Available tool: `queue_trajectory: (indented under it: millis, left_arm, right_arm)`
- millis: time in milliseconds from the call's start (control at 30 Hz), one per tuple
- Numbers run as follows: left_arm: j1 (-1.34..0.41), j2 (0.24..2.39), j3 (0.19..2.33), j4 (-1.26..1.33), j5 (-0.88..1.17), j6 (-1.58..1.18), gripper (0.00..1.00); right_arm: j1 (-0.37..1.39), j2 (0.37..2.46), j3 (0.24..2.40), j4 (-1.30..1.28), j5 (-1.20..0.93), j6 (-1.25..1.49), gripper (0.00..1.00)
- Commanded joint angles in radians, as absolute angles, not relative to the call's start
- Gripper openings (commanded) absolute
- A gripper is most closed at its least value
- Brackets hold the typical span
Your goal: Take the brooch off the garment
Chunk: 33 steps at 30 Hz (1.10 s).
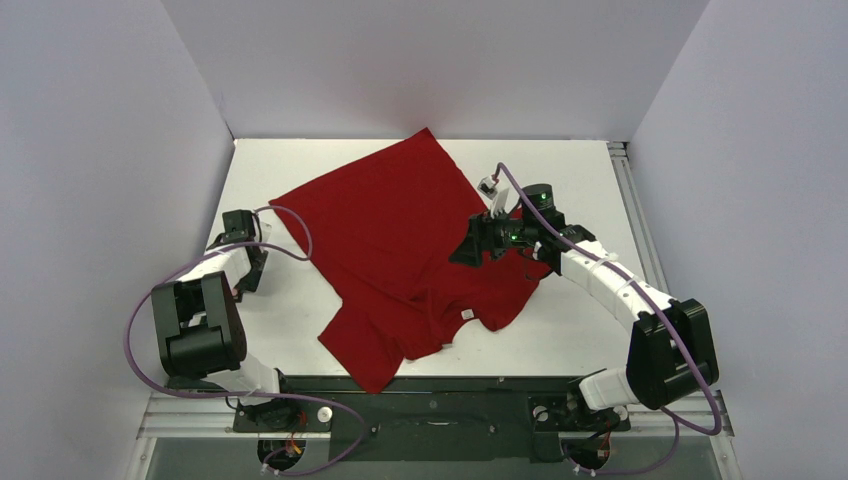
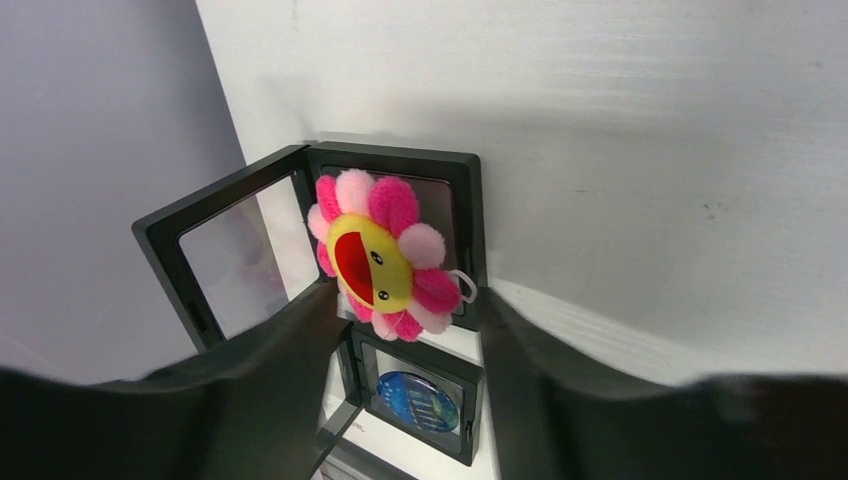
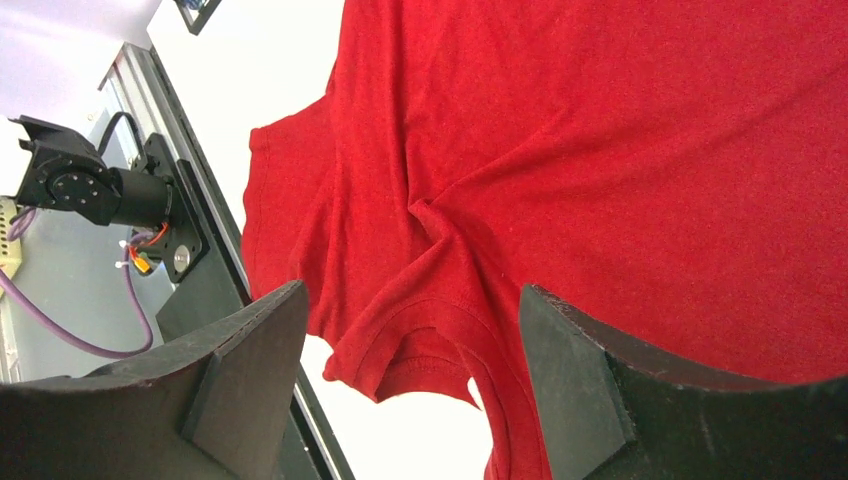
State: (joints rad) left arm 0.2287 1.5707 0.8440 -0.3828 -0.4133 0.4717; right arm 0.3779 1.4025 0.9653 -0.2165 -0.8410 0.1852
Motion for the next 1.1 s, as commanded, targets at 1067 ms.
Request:
queue_trajectory:
  millis: [1067]
  left_arm:
    - [-0.301, 1.306, 0.916, -0.625, 0.310, 0.581, 0.96]
  right_arm:
    - [0.207, 1.668, 1.150, -0.639, -0.227, -0.302, 0.69]
